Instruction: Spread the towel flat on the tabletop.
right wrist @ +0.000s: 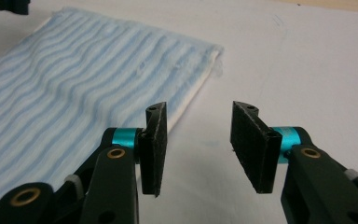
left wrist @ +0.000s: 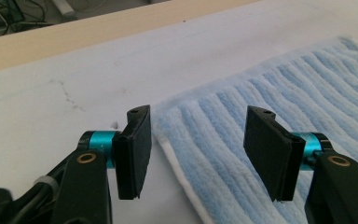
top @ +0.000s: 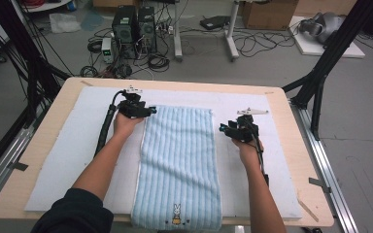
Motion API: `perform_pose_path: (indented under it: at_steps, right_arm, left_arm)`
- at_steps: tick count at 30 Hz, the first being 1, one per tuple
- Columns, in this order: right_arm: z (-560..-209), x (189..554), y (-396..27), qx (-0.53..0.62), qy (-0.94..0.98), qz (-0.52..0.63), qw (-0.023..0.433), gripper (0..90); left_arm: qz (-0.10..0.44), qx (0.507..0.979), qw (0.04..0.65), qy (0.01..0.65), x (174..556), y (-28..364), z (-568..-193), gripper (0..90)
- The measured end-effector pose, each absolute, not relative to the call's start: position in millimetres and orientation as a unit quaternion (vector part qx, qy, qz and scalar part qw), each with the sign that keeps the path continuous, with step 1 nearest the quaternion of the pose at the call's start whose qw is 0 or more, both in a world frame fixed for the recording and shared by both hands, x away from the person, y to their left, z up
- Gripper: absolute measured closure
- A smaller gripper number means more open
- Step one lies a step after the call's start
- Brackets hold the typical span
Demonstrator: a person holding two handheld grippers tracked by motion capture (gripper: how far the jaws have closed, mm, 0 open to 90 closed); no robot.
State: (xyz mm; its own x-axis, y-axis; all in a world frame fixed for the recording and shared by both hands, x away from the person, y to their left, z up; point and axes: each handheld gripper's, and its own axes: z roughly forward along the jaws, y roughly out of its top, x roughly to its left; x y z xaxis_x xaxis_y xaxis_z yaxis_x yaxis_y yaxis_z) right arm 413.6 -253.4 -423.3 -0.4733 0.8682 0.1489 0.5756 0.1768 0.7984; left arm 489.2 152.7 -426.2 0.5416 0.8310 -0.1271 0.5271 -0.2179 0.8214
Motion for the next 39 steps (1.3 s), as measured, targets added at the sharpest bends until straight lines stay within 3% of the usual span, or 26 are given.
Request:
perform_pose_path:
  at_steps: [9, 12, 14, 16, 17, 20, 23, 28, 35, 39]
  right_arm:
    - [-438.7, 465.6, -216.5, 0.496, 0.754, 0.402, 0.157, 59.5]
    - [-447.9, 476.2, -205.7, 0.5, 0.763, 0.372, 0.17, 70.6]
    - [-448.7, 478.7, -207.3, 0.503, 0.759, 0.378, 0.169, 86.3]
    - [-448.0, 482.2, -207.8, 0.503, 0.76, 0.371, 0.179, 87.7]
    - [-446.0, 482.4, -206.9, 0.509, 0.758, 0.35, 0.209, 88.0]
    - [-450.4, 485.5, -214.5, 0.538, 0.728, 0.367, 0.213, 85.8]
    - [-448.4, 484.0, -216.8, 0.539, 0.72, 0.385, 0.206, 69.7]
    - [-433.1, 468.2, -222.0, 0.512, 0.727, 0.399, 0.223, 65.8]
    - [-429.5, 433.5, -248.1, 0.494, 0.742, 0.4, 0.215, 62.4]
    - [-433.7, 414.1, -266.0, 0.496, 0.743, 0.398, 0.206, 60.3]
  left_arm:
    - [0.145, 0.754, 0.443, 0.463, 475.9, 168.4, -433.6, 41.4]
    - [0.147, 0.754, 0.443, 0.463, 473.4, 169.6, -433.9, 41.1]
    - [0.149, 0.75, 0.444, 0.467, 472.2, 170.6, -434.5, 41.8]
    - [0.15, 0.747, 0.444, 0.471, 472.0, 170.7, -436.0, 41.8]
    - [0.153, 0.745, 0.445, 0.473, 470.9, 170.1, -435.8, 41.8]
    - [0.157, 0.739, 0.455, 0.472, 469.4, 165.7, -435.2, 42.0]
    - [0.165, 0.739, 0.459, 0.464, 470.3, 157.9, -437.2, 42.9]
    - [0.175, 0.726, 0.448, 0.491, 483.3, 155.7, -448.7, 47.6]
    - [0.158, 0.74, 0.436, 0.488, 498.1, 138.6, -450.7, 61.4]
    - [0.202, 0.759, 0.397, 0.475, 497.5, 125.2, -451.0, 69.8]
